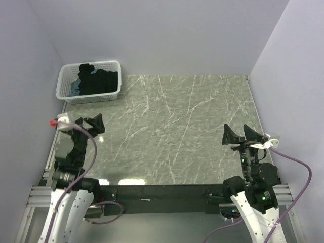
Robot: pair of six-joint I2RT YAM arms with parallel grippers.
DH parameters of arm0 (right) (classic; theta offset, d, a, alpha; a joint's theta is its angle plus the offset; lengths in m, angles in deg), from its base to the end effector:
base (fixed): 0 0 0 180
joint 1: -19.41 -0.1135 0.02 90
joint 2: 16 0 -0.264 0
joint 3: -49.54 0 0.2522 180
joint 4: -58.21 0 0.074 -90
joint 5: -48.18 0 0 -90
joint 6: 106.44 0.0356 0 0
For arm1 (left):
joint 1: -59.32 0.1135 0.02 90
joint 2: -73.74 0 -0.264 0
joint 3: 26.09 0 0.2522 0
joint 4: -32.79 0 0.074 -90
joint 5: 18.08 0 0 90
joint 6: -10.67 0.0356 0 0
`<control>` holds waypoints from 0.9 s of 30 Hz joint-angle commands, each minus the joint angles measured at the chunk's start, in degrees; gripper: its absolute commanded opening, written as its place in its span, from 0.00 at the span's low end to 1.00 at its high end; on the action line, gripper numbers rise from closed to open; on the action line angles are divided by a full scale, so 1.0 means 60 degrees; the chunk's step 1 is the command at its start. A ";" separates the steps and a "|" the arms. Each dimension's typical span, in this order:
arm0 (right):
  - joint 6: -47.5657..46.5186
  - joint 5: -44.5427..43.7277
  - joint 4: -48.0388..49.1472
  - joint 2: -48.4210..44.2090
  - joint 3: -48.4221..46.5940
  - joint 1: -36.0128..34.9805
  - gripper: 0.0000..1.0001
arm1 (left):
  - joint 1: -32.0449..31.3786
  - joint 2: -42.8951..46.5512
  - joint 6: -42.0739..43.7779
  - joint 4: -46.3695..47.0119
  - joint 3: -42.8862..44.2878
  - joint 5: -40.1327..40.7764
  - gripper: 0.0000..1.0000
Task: Fold and stack the t-shirts
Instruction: Grab the tshirt from the pile
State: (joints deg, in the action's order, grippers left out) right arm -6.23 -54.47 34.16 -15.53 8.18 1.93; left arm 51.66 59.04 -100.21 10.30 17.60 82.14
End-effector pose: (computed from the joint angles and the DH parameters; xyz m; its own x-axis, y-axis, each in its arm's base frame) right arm 0.0507 0.0078 0.3123 0.2554 0.2618 -0.9307 -0.1407 0.9625 0.2321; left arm 0.0936 -0.0062 0.3151 0.1203 -0.3701 -0.9212 -0.0007 0.9279 -0.3729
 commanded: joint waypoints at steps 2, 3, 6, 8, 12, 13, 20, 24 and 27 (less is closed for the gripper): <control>0.0025 -0.0192 0.0293 -0.1089 0.0175 -0.0193 0.95 | 0.0061 -0.2375 -0.0517 0.0913 0.1086 -0.0326 0.99; 0.0025 -0.0192 0.0293 -0.1104 0.0190 -0.0222 0.95 | 0.0046 -0.2848 -0.0605 0.1000 0.1308 -0.0283 0.99; -0.0047 -0.0178 0.0351 -0.1191 0.0292 -0.0295 0.95 | 0.0061 -0.4898 -0.0855 0.1103 0.2405 -0.0019 0.99; -0.0077 -0.0266 0.0337 -0.1235 0.0322 -0.0412 0.95 | 0.0061 -0.6510 -0.0870 0.1119 0.3416 0.0054 0.99; -0.0092 -0.0368 0.0337 -0.1367 0.0424 -0.0530 0.96 | 0.0192 -0.9336 -0.0972 0.0725 0.5568 0.0274 0.99; -0.0106 -0.0368 0.0337 -0.1367 0.0424 -0.0544 0.96 | 0.0207 -1.0473 -0.0958 0.0563 0.6588 0.0362 0.99; -0.0165 -0.0441 0.0293 -0.1397 0.0541 -0.0632 0.96 | 0.0514 -1.4684 -0.0738 0.0182 1.0314 0.1036 0.99; -0.0194 -0.0369 0.0308 -0.1221 0.0571 -0.0618 0.96 | 0.1027 -1.6663 -0.1030 -0.0404 1.2191 0.0818 0.96; -0.0209 -0.0383 0.0322 -0.1104 0.0600 -0.0618 0.96 | 0.1247 -1.7821 -0.1177 -0.0463 1.3245 0.0772 0.95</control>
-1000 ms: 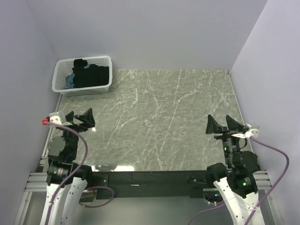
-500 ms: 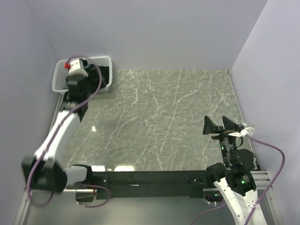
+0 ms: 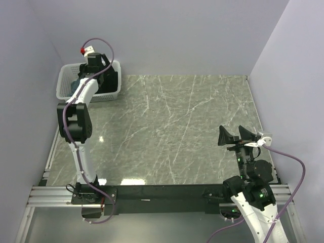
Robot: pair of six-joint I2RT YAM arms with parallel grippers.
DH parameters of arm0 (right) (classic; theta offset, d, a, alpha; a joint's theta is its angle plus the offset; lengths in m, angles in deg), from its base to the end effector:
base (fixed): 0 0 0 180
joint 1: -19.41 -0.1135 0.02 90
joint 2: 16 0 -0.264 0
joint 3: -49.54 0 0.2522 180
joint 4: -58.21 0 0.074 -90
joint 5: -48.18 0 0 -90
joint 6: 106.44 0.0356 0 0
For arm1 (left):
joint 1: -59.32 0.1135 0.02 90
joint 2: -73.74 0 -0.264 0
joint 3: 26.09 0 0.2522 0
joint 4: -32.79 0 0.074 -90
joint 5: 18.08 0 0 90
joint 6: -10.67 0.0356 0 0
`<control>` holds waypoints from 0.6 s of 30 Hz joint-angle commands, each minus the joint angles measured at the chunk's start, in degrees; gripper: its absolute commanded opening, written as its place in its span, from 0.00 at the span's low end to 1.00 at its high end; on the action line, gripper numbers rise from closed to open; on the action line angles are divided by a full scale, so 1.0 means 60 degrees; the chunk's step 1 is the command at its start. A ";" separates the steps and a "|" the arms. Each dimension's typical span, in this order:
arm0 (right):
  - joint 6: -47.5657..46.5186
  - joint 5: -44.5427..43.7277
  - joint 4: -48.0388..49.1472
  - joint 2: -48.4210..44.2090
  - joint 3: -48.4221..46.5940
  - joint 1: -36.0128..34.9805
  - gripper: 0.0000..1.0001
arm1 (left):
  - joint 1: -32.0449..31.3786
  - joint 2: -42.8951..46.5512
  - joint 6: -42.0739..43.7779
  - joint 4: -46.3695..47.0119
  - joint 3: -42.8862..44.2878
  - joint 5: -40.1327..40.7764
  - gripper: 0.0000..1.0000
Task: Fold and stack the t-shirts
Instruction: Grab the tshirt from the pile
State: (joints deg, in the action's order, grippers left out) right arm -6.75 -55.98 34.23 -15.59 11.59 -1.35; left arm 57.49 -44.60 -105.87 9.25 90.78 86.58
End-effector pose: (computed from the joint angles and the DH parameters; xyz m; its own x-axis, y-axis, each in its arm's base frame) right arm 0.0606 0.0136 0.2945 0.1957 0.2487 -0.9486 -0.1565 0.9628 0.2202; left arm 0.4957 -0.0068 0.2935 -0.2894 -0.4232 -0.8585 -0.3662 0.8776 -0.3092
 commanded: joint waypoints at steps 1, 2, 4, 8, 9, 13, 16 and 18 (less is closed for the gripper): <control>-0.0121 -0.0103 0.0311 -0.1064 0.0032 -0.0071 0.96 | 0.0275 -0.1042 -0.0292 -0.0347 0.1226 0.0106 0.95; -0.0121 -0.0088 0.0311 -0.1005 0.0032 -0.0086 0.96 | 0.0608 -0.1265 -0.0307 -0.0362 0.1388 0.0106 0.95; -0.0151 -0.0044 0.0326 -0.0946 0.0046 -0.0086 0.96 | 0.0758 -0.1820 -0.0409 -0.0362 0.1724 -0.0010 0.92; -0.0180 -0.0015 0.0341 -0.0829 0.0061 -0.0100 0.96 | 0.1095 -0.2394 -0.0483 -0.0246 0.1960 -0.0711 0.75; -0.0209 0.0015 0.0341 -0.0786 0.0061 -0.0072 0.97 | 0.1197 -0.2424 -0.0454 -0.0172 0.1902 -0.0859 0.57; -0.0224 0.0059 0.0326 -0.0683 0.0047 -0.0072 0.97 | 0.1315 -0.1959 -0.0133 0.0062 0.1712 -0.1168 0.04; -0.0239 0.0147 0.0297 -0.0624 0.0017 -0.0071 0.97 | 0.1300 -0.0992 0.0087 0.0297 0.1521 -0.1022 0.01; -0.0253 0.0191 0.0326 -0.0609 0.0017 -0.0071 0.97 | 0.1300 -0.0087 0.0190 0.0515 0.1434 -0.1036 0.01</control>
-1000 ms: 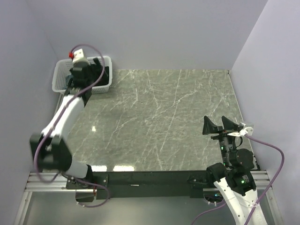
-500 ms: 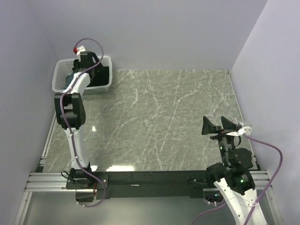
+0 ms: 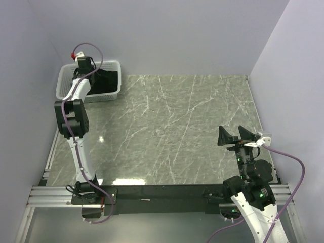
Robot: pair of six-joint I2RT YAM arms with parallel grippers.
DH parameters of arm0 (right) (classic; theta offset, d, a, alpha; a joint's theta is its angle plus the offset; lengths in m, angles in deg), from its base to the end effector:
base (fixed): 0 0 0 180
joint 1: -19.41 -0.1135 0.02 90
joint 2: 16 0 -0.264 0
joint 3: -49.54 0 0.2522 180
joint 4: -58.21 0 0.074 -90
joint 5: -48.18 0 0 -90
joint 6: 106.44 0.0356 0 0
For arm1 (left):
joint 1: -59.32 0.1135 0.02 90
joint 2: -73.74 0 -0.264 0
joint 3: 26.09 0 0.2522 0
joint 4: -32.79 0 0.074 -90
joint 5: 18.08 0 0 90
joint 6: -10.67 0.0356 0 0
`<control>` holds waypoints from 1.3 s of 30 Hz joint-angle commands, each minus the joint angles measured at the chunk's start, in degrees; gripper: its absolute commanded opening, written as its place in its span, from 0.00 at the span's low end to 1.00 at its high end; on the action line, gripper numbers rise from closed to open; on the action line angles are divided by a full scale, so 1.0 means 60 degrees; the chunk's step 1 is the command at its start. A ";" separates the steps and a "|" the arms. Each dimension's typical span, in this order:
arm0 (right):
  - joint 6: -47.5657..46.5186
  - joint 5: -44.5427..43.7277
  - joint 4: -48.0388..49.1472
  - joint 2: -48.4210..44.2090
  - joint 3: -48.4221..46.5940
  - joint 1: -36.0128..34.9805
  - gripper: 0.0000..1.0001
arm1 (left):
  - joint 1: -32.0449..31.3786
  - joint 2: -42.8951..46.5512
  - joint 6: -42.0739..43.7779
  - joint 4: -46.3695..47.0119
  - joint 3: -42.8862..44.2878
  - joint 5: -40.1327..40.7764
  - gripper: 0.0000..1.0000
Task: Fold and stack the t-shirts
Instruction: Grab the tshirt from the pile, then move the tshirt to the center of the board
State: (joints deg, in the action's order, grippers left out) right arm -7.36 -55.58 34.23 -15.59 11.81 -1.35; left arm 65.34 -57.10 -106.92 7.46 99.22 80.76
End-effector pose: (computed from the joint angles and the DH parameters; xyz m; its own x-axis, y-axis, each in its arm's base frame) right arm 0.0612 0.0141 0.2933 0.1929 0.2370 -0.9522 -0.1603 0.9650 0.2077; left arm 0.5339 0.0618 0.2329 -0.3434 -0.4964 -0.7973 -0.4444 0.8338 -0.3277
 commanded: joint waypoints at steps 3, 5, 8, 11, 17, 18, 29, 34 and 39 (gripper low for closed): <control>-0.0137 0.0154 0.0326 -0.0609 -0.0034 -0.0071 0.97 | -0.0081 0.2923 0.0482 0.1079 -0.0017 -0.0126 0.01; -0.0122 0.0111 0.0326 -0.0639 -0.0048 -0.0072 0.97 | -0.0241 0.3641 0.0673 0.1153 0.0085 -0.0315 0.01; -0.0064 0.0023 0.0355 -0.0581 -0.0092 -0.0071 0.97 | -0.0490 0.4389 0.0820 0.1065 0.0349 -0.0798 0.01; 0.0155 0.0138 0.0443 -0.0347 -0.0267 -0.0071 0.97 | -0.0870 0.4961 0.0747 0.1108 0.0671 -0.1282 0.01; 0.0449 0.1135 0.0035 0.0969 -0.1421 -0.0071 0.97 | -0.2084 0.5401 -0.0116 0.1429 0.1887 -0.3297 0.01; 0.0493 0.1150 -0.0141 0.1176 -0.1658 -0.0071 0.97 | -0.2262 0.5532 -0.0611 0.2156 0.1829 -0.3595 0.01; 0.0655 0.0667 -0.1592 0.2247 -0.3636 -0.0071 0.97 | -0.4314 0.5298 -0.2752 0.4270 0.3617 -0.5296 0.01; 0.0596 0.0535 -0.1856 0.2437 -0.3901 -0.0071 0.98 | -0.4402 0.5781 -0.2799 0.4039 0.3340 -0.5809 0.01; 0.0742 0.0988 -0.2018 0.2715 -0.3931 -0.0086 0.98 | -0.4388 0.8089 -0.1675 0.3674 -0.0531 -0.5154 0.01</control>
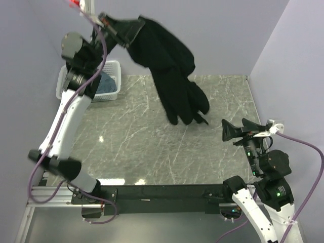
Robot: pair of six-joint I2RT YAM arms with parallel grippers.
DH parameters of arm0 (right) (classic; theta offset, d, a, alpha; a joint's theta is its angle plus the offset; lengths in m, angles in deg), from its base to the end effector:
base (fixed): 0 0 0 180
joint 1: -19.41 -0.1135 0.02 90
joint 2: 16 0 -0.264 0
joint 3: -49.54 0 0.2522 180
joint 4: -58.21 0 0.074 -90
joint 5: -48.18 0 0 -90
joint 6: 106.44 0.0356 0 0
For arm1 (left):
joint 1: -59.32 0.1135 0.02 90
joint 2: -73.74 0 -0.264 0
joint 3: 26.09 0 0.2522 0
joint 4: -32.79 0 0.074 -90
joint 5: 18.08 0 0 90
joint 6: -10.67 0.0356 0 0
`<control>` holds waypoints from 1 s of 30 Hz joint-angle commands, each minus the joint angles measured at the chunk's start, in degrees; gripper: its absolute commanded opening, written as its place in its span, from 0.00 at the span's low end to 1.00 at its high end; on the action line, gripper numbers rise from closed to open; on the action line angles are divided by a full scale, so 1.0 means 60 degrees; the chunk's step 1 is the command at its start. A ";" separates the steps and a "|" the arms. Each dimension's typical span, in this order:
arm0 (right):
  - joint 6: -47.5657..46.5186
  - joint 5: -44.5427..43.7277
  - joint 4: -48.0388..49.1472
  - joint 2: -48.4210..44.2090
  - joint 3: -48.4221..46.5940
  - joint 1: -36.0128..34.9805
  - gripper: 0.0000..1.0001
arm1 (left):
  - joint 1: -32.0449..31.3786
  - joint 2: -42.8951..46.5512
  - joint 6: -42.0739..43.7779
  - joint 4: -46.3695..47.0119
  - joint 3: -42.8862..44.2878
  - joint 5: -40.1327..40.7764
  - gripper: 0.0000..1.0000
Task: Fold and stack the t-shirts
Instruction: Move the tshirt to the center of the board, then flatten the tshirt out
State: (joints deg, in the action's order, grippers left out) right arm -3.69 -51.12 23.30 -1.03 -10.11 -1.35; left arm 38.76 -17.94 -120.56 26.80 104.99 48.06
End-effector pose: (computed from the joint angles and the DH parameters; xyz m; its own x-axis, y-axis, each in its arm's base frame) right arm 0.0505 0.0130 0.3775 0.1104 0.2748 -0.9551 -0.2309 0.9418 0.2442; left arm 0.2867 -0.1229 0.5961 -0.0323 -0.6316 -0.7746 0.8191 0.4274 -0.3827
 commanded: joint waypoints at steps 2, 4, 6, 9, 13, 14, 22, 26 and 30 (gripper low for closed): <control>0.0290 0.0465 -0.0284 0.0479 -0.0175 -0.0071 0.98 | 0.0042 0.2400 0.1055 0.0011 -0.2861 0.1724 0.03; 0.0437 0.0918 -0.0415 0.0844 -0.0058 -0.0071 0.98 | 0.0042 0.3572 0.1627 -0.0765 -0.5014 0.2901 0.05; 0.0598 0.1400 -0.0532 0.1181 0.0001 -0.0071 1.00 | 0.0101 0.4565 0.1788 -0.1626 -0.7117 0.4931 0.09; 0.1110 0.1521 -0.0738 0.2031 0.0045 -0.0086 1.00 | 0.0378 0.5331 0.2081 -0.2622 -0.9630 0.7319 0.26; 0.1755 0.1944 -0.0797 0.3420 0.0177 -0.0071 1.00 | 0.1870 0.5845 0.1730 -0.3841 -1.1289 0.7259 0.44; 0.1785 0.2033 -0.0840 0.3685 0.0177 -0.0071 1.00 | 0.2410 0.5991 0.1803 -0.3931 -1.1639 0.7112 0.57; 0.1436 0.3454 0.0373 0.6772 0.0105 -0.0466 1.00 | 0.2635 0.7252 0.3019 -0.4254 -1.2023 0.6511 0.84; 0.0849 0.3365 0.0784 0.8533 -0.0436 -0.1650 0.95 | 0.2635 0.7311 0.3049 -0.4065 -1.2782 0.6057 0.85; 0.0877 0.3790 0.1733 1.0669 -0.1387 -0.1902 0.88 | 0.2635 0.7253 0.2917 -0.3961 -1.3005 0.5691 0.85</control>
State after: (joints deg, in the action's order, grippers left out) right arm 3.02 -30.67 25.92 57.37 -12.97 -11.90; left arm 54.67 25.93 -103.95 1.71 27.66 85.26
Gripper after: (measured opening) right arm 0.889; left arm 0.846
